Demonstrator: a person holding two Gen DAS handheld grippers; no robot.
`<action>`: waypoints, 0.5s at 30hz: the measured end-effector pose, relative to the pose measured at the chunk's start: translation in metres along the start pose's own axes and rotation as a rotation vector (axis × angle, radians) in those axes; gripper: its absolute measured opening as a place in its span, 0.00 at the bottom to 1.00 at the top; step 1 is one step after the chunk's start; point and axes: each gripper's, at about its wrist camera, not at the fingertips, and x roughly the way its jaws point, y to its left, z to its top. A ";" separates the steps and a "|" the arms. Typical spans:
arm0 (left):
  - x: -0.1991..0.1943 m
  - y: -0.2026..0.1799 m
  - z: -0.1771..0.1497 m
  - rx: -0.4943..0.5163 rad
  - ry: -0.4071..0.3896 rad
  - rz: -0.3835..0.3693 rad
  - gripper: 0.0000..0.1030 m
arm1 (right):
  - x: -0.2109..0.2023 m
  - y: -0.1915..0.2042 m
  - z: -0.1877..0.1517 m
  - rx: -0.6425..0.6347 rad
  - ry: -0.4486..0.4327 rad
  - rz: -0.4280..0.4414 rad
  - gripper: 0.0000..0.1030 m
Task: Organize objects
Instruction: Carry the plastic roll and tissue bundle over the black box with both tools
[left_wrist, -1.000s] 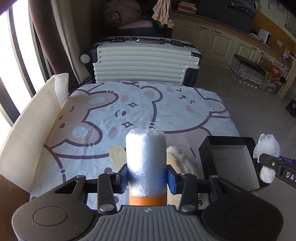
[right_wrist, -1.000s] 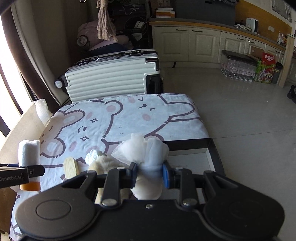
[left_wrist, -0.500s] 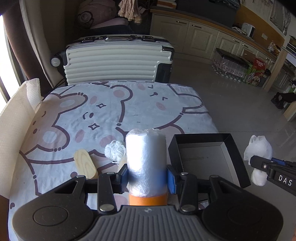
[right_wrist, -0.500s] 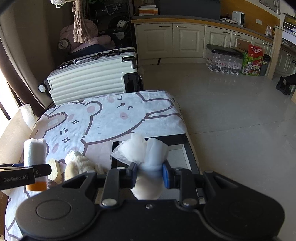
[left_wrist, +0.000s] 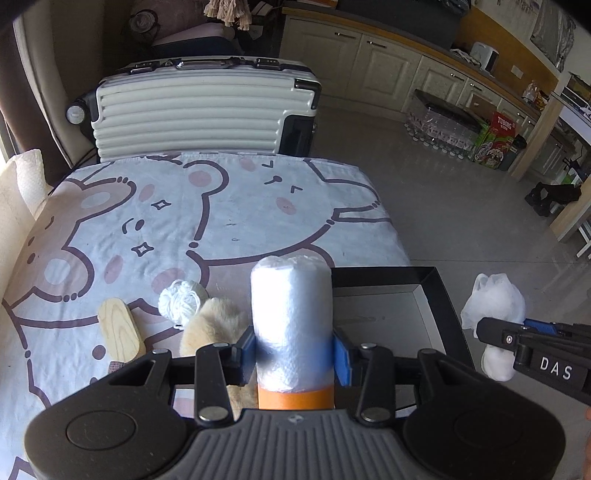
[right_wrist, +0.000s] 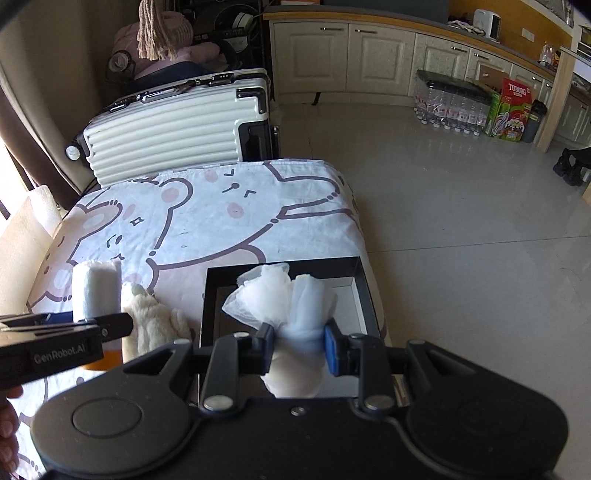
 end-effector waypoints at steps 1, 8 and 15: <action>0.003 -0.001 0.001 0.001 0.003 -0.003 0.42 | 0.002 -0.001 0.002 0.003 0.001 0.000 0.27; 0.023 -0.011 0.005 0.021 0.028 -0.019 0.42 | 0.020 -0.005 0.003 0.023 0.013 0.011 0.27; 0.039 -0.020 0.009 0.035 0.043 -0.040 0.42 | 0.038 -0.015 0.001 0.046 0.040 0.009 0.27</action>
